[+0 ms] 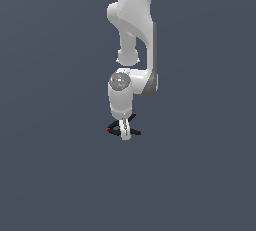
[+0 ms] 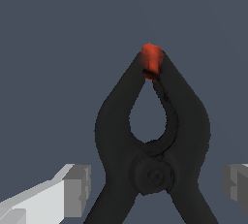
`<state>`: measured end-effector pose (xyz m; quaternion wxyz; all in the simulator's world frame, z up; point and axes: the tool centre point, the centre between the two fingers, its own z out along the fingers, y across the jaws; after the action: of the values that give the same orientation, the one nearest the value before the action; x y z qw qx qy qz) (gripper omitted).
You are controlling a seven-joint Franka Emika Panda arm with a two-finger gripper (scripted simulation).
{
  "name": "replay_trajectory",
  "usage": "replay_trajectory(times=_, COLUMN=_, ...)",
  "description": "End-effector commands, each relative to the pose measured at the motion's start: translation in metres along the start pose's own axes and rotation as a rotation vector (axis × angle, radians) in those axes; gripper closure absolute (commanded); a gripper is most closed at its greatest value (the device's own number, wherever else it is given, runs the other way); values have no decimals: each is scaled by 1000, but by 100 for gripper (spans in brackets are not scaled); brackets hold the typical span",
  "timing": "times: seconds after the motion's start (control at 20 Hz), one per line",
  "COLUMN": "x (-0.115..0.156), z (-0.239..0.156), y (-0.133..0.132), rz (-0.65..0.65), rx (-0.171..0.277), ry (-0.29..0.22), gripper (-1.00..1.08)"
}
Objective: Pick up the object and move it to a goal position.
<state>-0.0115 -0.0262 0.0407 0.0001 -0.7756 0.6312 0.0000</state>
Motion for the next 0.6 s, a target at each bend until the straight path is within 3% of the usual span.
replay_trajectory(times=0.0, x=0, z=12, y=0, rz=1, rx=0, ry=0, gripper=-92)
replay_trajectory(times=0.3, x=0, z=22, y=-1, rz=1, rx=0, ry=0, gripper=-92)
replay_trajectory(times=0.35, x=0, z=22, y=-1, rz=1, rx=0, ry=0, gripper=108)
replay_trajectory(times=0.55, x=0, z=22, y=-1, rz=1, rx=0, ry=0, gripper=108)
